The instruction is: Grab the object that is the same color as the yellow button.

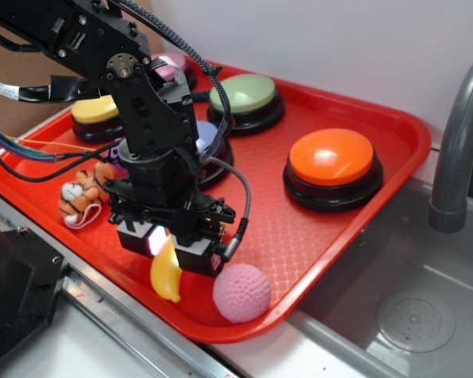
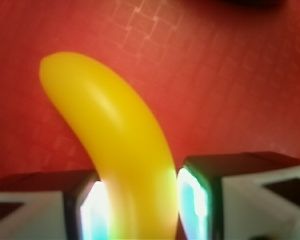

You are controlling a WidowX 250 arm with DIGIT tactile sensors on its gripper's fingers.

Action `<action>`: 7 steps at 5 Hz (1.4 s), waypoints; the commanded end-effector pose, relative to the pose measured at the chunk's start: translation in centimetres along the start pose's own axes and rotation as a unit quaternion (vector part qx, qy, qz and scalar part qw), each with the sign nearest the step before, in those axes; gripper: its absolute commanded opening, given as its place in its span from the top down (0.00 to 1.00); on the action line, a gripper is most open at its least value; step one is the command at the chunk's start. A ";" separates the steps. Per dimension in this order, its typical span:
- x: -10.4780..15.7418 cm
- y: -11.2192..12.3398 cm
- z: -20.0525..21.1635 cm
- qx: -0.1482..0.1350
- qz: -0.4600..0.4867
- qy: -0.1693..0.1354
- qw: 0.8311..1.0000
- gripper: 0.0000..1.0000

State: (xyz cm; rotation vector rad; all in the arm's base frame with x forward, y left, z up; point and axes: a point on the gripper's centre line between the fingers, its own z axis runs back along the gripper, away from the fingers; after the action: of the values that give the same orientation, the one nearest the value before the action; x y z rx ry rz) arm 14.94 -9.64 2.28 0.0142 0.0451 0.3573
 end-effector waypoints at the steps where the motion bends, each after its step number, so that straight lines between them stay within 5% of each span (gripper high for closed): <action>1: 5.6 3.1 8.8 0.001 -0.092 -0.064 0.994 1.00; 4: 9.2 8.4 14.2 0.017 -0.142 -0.062 0.988 1.00; 5: 9.2 8.4 14.2 0.017 -0.142 -0.062 0.988 0.00; 7: 9.2 8.4 14.2 0.017 -0.142 -0.062 0.988 0.00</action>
State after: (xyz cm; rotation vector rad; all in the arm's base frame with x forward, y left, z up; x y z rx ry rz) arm 20.45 1.30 14.58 0.0640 -0.0049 0.0688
